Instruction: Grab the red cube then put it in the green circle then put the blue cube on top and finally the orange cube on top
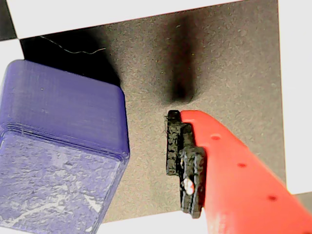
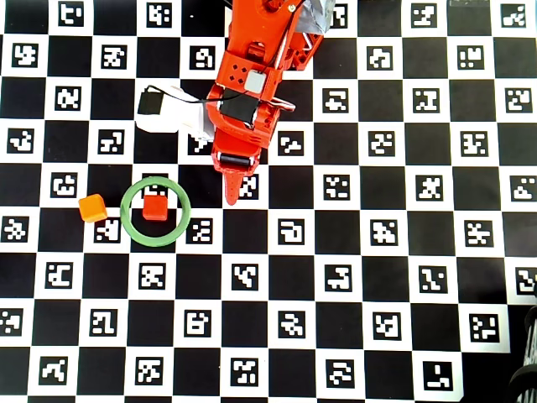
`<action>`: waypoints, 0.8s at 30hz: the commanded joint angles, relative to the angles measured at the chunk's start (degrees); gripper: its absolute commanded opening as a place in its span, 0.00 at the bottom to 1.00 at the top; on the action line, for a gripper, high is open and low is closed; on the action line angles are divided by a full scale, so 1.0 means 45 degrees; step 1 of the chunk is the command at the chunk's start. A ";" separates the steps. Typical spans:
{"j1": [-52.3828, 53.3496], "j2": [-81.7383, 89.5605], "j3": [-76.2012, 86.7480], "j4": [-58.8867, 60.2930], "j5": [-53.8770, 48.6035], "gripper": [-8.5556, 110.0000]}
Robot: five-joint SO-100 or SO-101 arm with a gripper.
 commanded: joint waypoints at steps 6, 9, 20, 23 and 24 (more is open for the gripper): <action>-0.0566 0.0254 -0.0176 -0.0039 0.0879 0.50; -0.0762 0.0254 -0.0176 0.0000 0.1484 0.50; -0.0859 0.0234 -0.0254 -0.0020 0.4238 0.50; -0.0820 0.0117 -0.0254 -0.0176 0.4629 0.50; -0.0820 0.0098 -0.0254 -0.0195 0.4707 0.50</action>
